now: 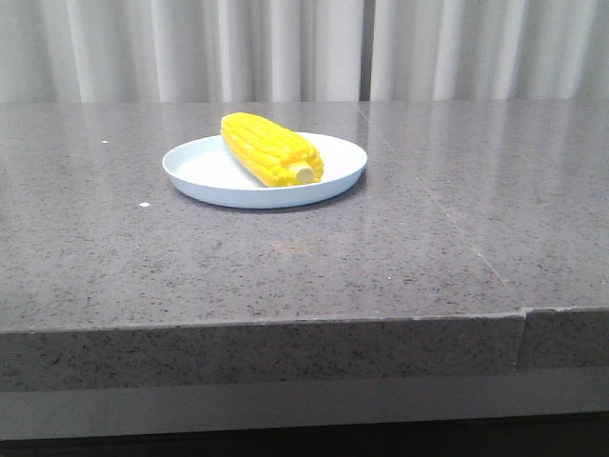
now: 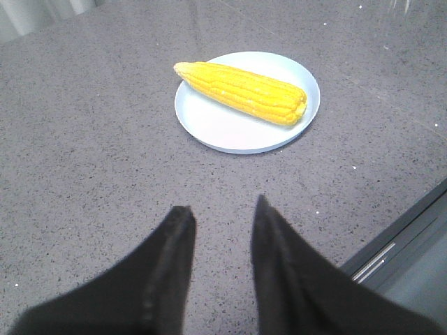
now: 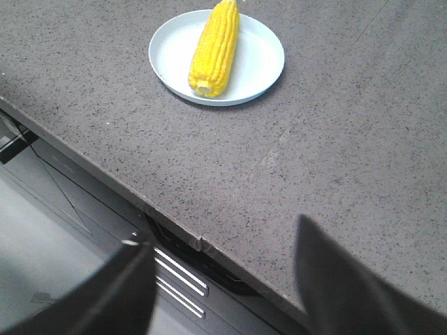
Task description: Place corn on plate with both arms
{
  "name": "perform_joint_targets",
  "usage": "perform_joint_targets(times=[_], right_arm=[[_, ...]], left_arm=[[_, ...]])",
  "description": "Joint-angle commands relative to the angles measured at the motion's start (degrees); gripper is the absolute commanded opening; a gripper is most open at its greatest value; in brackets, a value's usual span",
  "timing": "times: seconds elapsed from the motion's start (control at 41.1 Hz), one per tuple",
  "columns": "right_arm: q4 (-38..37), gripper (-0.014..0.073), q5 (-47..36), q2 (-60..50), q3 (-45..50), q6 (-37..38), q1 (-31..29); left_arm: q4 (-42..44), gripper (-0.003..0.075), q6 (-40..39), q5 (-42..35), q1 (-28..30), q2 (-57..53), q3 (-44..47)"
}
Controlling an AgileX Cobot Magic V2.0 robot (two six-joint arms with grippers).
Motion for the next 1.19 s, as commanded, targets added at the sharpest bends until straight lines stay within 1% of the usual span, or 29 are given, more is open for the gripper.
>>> perform_joint_targets(times=[0.0, 0.073, 0.097, 0.17, 0.219, 0.243, 0.267, 0.875, 0.948, 1.021, 1.167], right_arm=[[-0.7, 0.0211, -4.0, 0.1, -1.2, -0.1, 0.0], [-0.7, 0.0085, -4.0, 0.1, -1.2, -0.1, 0.0], [-0.7, 0.0039, -4.0, 0.1, -1.2, -0.1, 0.0], [-0.7, -0.0066, -4.0, 0.1, -1.2, -0.1, 0.0], [-0.7, -0.0116, -4.0, 0.1, -1.2, -0.1, 0.0], [-0.7, -0.0125, -4.0, 0.1, -1.2, -0.1, 0.0], [-0.7, -0.0116, -4.0, 0.1, -1.2, -0.1, 0.0], [-0.7, -0.0120, -4.0, 0.1, -1.2, -0.1, 0.0], [-0.7, -0.0120, -4.0, 0.1, -1.2, -0.1, 0.0], [-0.7, -0.0120, -4.1, 0.1, -1.2, -0.1, 0.0], [-0.7, -0.0120, -4.1, 0.1, -1.2, -0.1, 0.0]], left_arm=[[-0.2, 0.0048, -0.8, -3.8, -0.4, 0.3, -1.3], [-0.2, -0.0012, -0.8, -3.8, -0.4, 0.3, -1.3], [-0.2, -0.0020, -0.8, -3.8, -0.4, 0.3, -1.3], [-0.2, -0.0020, -0.8, -3.8, -0.4, 0.3, -1.3], [-0.2, -0.0020, -0.8, -3.8, -0.4, 0.3, -1.3], [-0.2, -0.0020, -0.8, -3.8, -0.4, 0.3, -1.3], [-0.2, -0.0020, -0.8, -3.8, -0.4, 0.3, -1.3], [-0.2, -0.0020, -0.8, -3.8, -0.4, 0.3, -1.3], [0.0, -0.0020, -0.8, -4.8, -0.2, -0.5, -0.3], [-1.2, -0.0020, -0.8, -6.7, 2.5, -2.0, 1.8], [-1.4, -0.0020, -0.8, -13.8, 11.6, -8.7, 9.0]])
